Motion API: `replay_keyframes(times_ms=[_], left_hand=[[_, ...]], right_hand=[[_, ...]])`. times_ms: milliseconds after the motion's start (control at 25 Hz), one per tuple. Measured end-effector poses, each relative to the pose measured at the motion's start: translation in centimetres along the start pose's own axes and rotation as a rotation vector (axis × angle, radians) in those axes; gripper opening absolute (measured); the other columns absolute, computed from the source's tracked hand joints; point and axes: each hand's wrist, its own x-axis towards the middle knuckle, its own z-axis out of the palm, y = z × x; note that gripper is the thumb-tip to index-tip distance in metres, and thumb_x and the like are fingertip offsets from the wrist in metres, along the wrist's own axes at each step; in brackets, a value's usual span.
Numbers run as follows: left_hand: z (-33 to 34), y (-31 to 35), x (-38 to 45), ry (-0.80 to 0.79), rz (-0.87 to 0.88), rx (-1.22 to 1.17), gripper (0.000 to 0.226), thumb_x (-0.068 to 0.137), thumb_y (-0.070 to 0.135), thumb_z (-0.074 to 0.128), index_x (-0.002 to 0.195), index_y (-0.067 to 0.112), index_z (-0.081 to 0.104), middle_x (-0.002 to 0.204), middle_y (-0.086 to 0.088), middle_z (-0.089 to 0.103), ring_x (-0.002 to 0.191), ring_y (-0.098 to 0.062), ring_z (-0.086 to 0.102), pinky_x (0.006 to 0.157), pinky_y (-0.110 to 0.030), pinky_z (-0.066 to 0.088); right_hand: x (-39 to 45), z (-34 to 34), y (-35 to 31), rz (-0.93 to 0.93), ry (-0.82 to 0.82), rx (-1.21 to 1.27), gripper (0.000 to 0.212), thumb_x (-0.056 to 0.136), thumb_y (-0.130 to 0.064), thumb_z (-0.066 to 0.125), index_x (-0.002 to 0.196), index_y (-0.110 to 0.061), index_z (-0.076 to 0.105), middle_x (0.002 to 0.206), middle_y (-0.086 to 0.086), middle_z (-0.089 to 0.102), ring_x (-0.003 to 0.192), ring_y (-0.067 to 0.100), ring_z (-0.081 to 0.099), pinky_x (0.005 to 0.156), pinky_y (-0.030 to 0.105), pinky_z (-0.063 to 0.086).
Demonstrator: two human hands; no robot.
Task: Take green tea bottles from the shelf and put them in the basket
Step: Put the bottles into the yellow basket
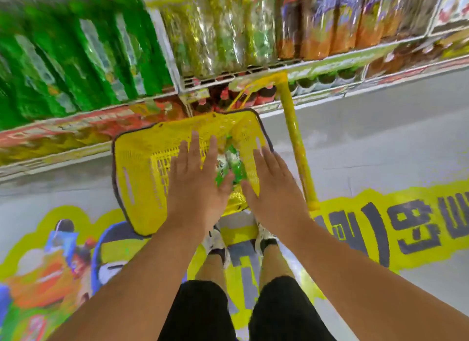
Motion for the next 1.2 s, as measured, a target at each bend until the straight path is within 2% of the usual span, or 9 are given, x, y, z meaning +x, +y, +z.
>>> replay_keyframes(times_ms=[240, 360, 560, 680, 760, 840, 1000, 1080, 1200], left_hand=[[12.7, -2.0, 4.4, -0.085, -0.160, -0.005, 0.078, 0.098, 0.063, 0.029, 0.162, 0.029, 0.001, 0.170, -0.009, -0.009, 0.156, -0.031, -0.002, 0.126, -0.046, 0.006], [17.6, -3.6, 6.4, -0.151, -0.202, 0.010, 0.080, 0.096, 0.064, 0.028, 0.162, 0.030, -0.001, 0.170, -0.010, -0.009, 0.156, -0.031, -0.003, 0.126, -0.048, 0.007], [23.0, -5.7, 8.7, -0.246, -0.342, -0.096, 0.080, 0.098, 0.060, 0.041, 0.162, 0.029, 0.003, 0.170, -0.006, -0.004, 0.156, -0.029, 0.001, 0.125, -0.047, 0.010], [25.3, -5.7, 10.3, -0.305, -0.433, -0.267, 0.085, 0.097, 0.058, 0.049, 0.162, 0.026, 0.005, 0.169, -0.006, 0.011, 0.154, -0.030, 0.013, 0.122, -0.045, 0.020], [27.0, -5.8, 11.9, -0.295, -0.471, -0.329, 0.086, 0.095, 0.056, 0.056, 0.161, 0.022, 0.014, 0.160, -0.010, 0.034, 0.146, -0.033, 0.033, 0.113, -0.047, 0.036], [28.4, -5.8, 13.2, -0.280, -0.523, -0.391, 0.078, 0.092, 0.052, 0.062, 0.155, 0.018, 0.029, 0.141, -0.012, 0.054, 0.129, -0.035, 0.052, 0.092, -0.043, 0.048], [29.9, -5.9, 14.2, -0.307, -0.666, -0.543, 0.054, 0.088, 0.037, 0.072, 0.127, 0.009, 0.046, 0.119, -0.014, 0.062, 0.101, -0.036, 0.063, 0.054, -0.031, 0.035], [30.2, -6.1, 14.4, -0.330, -0.728, -0.599, 0.058, 0.086, 0.032, 0.076, 0.125, 0.005, 0.044, 0.116, -0.017, 0.061, 0.097, -0.036, 0.062, 0.048, -0.031, 0.030], [30.5, -7.0, 14.5, -0.305, -0.764, -0.622, 0.060, 0.081, 0.034, 0.080, 0.121, 0.004, 0.049, 0.115, -0.018, 0.063, 0.100, -0.036, 0.064, 0.057, -0.031, 0.037]], right_hand=[[8.0, 11.5, 4.0, -0.017, -0.147, 0.053, 0.071, 0.101, -0.043, 0.051, 0.159, -0.008, 0.030, 0.165, 0.014, 0.028, 0.152, 0.031, 0.025, 0.119, 0.048, 0.032], [11.1, 15.1, 5.3, 0.041, -0.198, 0.099, 0.071, 0.102, -0.039, 0.051, 0.160, -0.007, 0.024, 0.165, 0.013, 0.027, 0.151, 0.031, 0.026, 0.119, 0.042, 0.029], [15.1, 19.9, 6.5, 0.158, -0.255, 0.141, 0.064, 0.100, -0.035, 0.052, 0.154, -0.008, 0.031, 0.148, 0.016, 0.043, 0.134, 0.036, 0.044, 0.100, 0.043, 0.043], [16.7, 22.2, 7.1, 0.327, -0.260, 0.223, 0.049, 0.099, -0.032, 0.055, 0.139, -0.004, 0.044, 0.136, 0.016, 0.048, 0.125, 0.037, 0.051, 0.080, 0.034, 0.036], [17.9, 23.4, 7.1, 0.388, -0.288, 0.237, 0.039, 0.099, -0.026, 0.055, 0.130, -0.003, 0.049, 0.132, 0.016, 0.051, 0.120, 0.036, 0.054, 0.077, 0.031, 0.033], [19.4, 24.6, 6.8, 0.446, -0.288, 0.264, 0.033, 0.097, -0.020, 0.056, 0.126, -0.002, 0.053, 0.130, 0.016, 0.054, 0.117, 0.034, 0.057, 0.075, 0.032, 0.038], [21.4, 26.7, 6.0, 0.525, -0.220, 0.291, 0.038, 0.091, -0.023, 0.066, 0.124, -0.006, 0.058, 0.127, 0.013, 0.060, 0.115, 0.033, 0.062, 0.084, 0.035, 0.050], [21.8, 27.4, 5.8, 0.550, -0.211, 0.312, 0.044, 0.089, -0.021, 0.071, 0.126, -0.006, 0.053, 0.128, 0.013, 0.061, 0.116, 0.033, 0.062, 0.079, 0.035, 0.048], [22.0, 27.6, 6.1, 0.530, -0.193, 0.346, 0.053, 0.086, -0.021, 0.076, 0.127, -0.006, 0.045, 0.125, 0.012, 0.063, 0.112, 0.034, 0.063, 0.069, 0.032, 0.039]])
